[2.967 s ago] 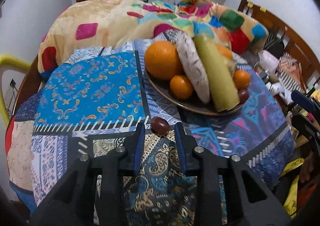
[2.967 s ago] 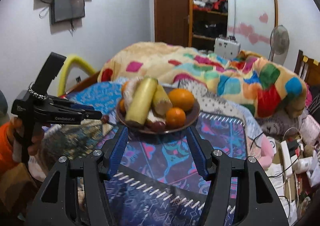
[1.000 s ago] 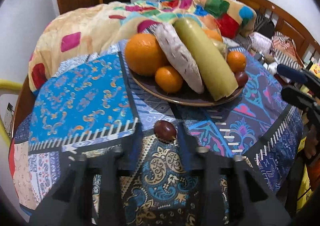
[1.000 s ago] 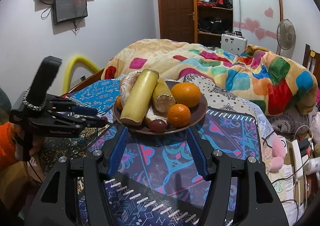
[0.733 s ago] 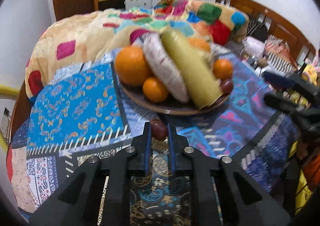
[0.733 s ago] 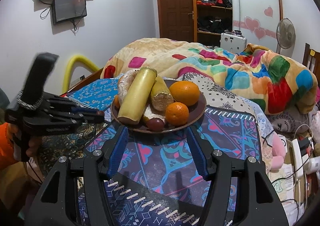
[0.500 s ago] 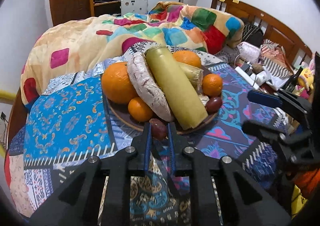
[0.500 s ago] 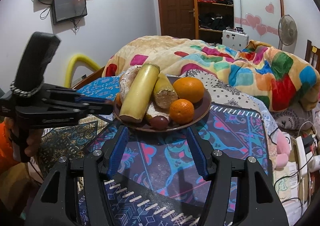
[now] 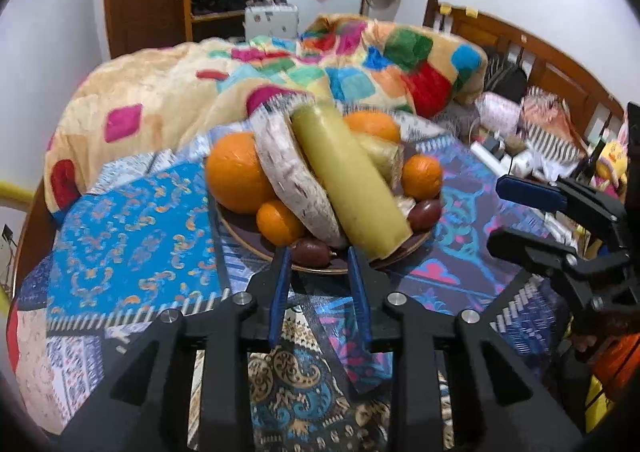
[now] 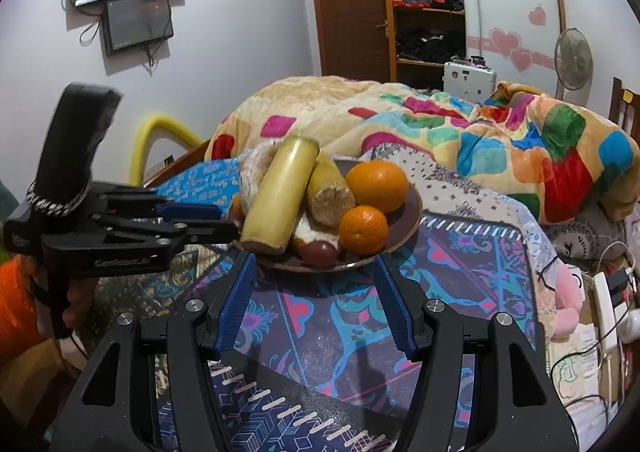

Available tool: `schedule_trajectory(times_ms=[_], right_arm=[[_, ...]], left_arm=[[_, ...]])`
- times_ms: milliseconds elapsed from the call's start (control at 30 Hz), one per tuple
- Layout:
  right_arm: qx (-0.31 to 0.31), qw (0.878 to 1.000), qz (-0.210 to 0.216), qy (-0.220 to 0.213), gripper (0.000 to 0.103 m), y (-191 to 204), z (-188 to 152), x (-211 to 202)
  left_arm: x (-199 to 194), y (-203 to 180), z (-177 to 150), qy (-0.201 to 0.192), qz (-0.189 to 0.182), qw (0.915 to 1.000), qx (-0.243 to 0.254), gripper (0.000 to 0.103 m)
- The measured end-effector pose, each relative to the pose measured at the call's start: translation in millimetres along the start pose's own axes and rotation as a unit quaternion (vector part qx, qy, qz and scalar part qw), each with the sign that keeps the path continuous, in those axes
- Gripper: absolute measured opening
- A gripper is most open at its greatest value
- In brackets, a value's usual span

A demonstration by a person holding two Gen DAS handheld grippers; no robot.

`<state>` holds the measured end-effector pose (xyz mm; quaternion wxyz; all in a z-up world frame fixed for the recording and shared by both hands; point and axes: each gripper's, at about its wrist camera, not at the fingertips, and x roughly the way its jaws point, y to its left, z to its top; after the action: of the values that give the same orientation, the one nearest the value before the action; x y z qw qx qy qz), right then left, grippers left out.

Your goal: Organize fruits

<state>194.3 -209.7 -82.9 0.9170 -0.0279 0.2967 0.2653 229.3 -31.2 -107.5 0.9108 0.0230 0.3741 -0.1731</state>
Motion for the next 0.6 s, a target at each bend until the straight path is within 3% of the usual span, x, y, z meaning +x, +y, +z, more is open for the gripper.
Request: schedule_trajectory(times_ms=[233,433,533,600], right_arm=[[0.004,0.997,-0.016,-0.078,0.057,19.2,22.9,-65.5],[-0.006,0.987,-0.038,-0.158,0.057,54.7,38.3,-134.2],[-0.006,0.98,-0.038,-0.196,0.058,73.1,41.9,-166.7],[-0.009,0.975,-0.046,-0.216,0.071,83.2,42.1,-181.4]], left_arm=[[-89.6,-10.2,-0.7,-0.117,0.029,0.9924,-0.028,0.029],[-178.4,-32.0,-6.8,-0.223,0.049,0.9727,-0.044,0.033],[-209.8,-43.8,-11.2,-0.261,0.07,0.9621,-0.04,0.043],[-229.4,-53.8,-17.8,-0.287,0.09,0.9532,-0.031,0.049]])
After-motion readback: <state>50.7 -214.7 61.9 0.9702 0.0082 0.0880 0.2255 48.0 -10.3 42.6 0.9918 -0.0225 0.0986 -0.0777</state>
